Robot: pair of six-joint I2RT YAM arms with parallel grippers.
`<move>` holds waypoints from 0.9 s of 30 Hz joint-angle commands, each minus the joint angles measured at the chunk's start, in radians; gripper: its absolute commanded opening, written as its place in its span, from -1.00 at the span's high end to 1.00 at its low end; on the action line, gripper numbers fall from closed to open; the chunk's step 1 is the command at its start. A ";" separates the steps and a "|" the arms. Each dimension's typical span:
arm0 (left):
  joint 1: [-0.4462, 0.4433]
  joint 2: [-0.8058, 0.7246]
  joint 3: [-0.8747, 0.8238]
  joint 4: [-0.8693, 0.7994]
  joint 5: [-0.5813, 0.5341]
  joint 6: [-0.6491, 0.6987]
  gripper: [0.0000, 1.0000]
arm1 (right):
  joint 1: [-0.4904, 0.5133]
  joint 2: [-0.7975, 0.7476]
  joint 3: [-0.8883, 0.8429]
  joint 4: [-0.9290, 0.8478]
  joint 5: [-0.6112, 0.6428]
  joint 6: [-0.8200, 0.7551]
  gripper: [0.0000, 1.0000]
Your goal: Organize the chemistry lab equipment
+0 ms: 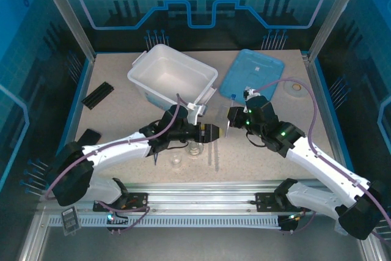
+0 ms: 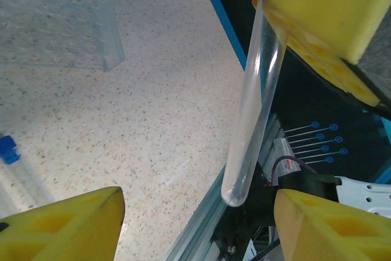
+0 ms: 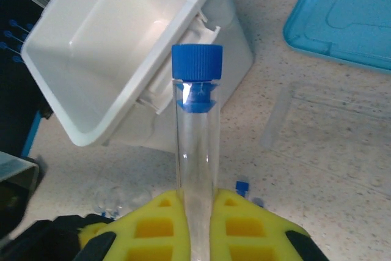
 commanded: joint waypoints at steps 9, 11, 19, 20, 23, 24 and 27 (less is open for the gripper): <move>-0.007 0.045 0.034 0.172 0.074 -0.077 -0.24 | 0.011 0.024 -0.040 0.118 -0.068 0.100 0.92; -0.006 0.055 0.036 0.185 0.079 -0.085 -0.21 | 0.012 0.023 -0.045 0.130 -0.075 0.109 0.92; -0.007 0.074 0.036 0.206 0.075 -0.095 -0.15 | 0.013 0.017 -0.051 0.156 -0.089 0.138 0.92; -0.007 0.076 0.037 0.210 0.075 -0.096 -0.11 | 0.015 0.019 -0.049 0.156 -0.088 0.139 0.93; -0.007 0.078 0.038 0.220 0.078 -0.101 0.06 | 0.019 0.017 -0.052 0.158 -0.076 0.139 0.93; -0.007 0.080 0.039 0.222 0.077 -0.103 0.12 | 0.019 0.015 -0.054 0.161 -0.071 0.140 0.93; -0.006 0.078 0.037 0.225 0.079 -0.104 0.20 | 0.019 0.013 -0.064 0.162 -0.059 0.147 0.94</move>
